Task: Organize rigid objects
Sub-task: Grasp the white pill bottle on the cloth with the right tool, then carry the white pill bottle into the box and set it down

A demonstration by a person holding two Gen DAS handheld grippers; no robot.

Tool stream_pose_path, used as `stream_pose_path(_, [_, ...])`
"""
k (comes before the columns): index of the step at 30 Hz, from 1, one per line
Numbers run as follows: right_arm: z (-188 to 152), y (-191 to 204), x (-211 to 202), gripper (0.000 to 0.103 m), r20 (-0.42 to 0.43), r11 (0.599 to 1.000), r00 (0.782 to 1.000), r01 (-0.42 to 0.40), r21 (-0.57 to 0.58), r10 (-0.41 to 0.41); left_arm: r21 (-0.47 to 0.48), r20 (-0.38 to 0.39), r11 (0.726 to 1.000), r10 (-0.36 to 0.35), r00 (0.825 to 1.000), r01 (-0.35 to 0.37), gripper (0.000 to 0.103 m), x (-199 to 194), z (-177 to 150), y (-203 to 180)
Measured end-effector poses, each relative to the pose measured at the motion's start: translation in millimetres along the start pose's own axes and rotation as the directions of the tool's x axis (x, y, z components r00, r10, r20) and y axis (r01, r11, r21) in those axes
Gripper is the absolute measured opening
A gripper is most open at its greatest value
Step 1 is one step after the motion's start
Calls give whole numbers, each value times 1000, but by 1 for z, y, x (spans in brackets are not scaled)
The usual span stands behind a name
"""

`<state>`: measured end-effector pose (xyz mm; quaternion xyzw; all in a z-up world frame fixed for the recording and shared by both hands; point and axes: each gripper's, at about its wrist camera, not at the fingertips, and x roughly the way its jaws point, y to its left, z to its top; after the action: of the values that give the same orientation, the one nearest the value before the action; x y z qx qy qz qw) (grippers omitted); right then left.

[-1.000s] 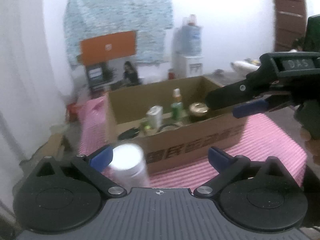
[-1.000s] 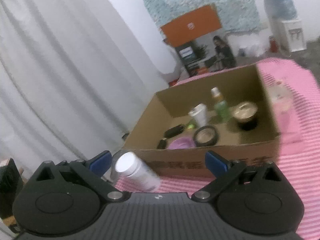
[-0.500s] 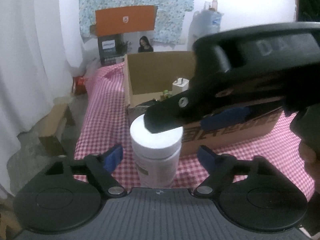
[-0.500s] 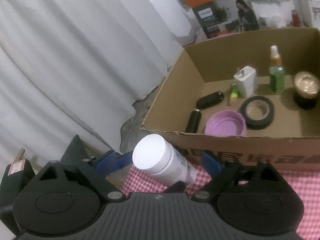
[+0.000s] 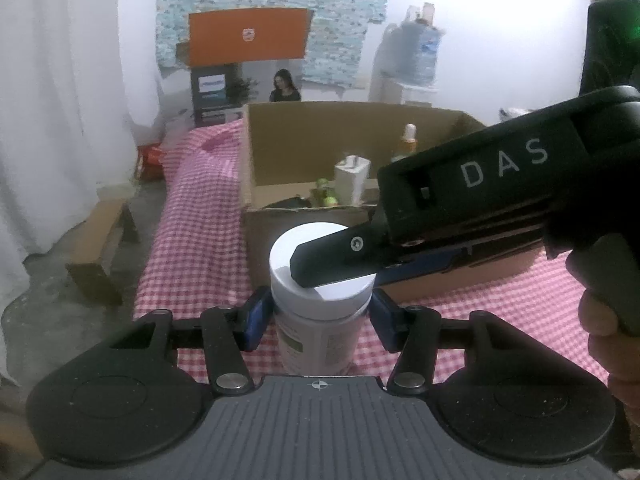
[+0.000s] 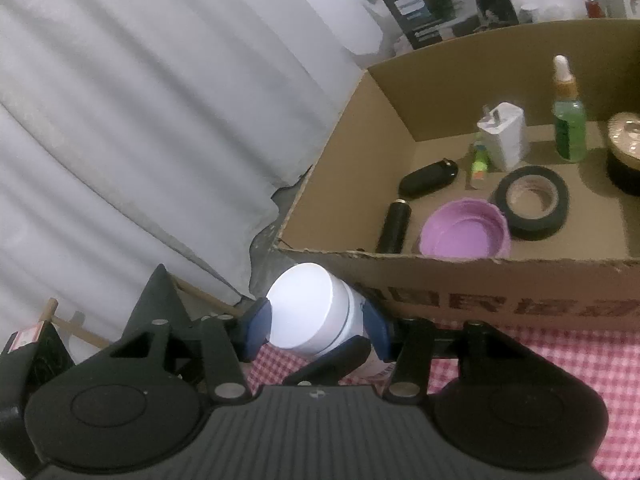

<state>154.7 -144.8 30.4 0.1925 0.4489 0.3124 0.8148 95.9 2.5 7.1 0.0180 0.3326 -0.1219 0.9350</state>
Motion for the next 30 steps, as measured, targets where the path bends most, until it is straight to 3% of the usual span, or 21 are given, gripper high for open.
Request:
stream_pose_path(11, [-17, -15, -42, 55, 37, 996, 996, 79, 32, -80, 80, -23, 993, -87, 996, 89, 53, 1, -3, -39])
stream_pose_path(20, [-17, -27, -44, 55, 51, 996, 996, 67, 58, -70, 111, -37, 991, -77, 996, 81, 54, 7, -3, -45])
stream_pose_path(30, [-17, -24, -43, 55, 55, 996, 996, 71, 47, -73, 78, -42, 994, -72, 997, 75, 53, 7, -1, -46])
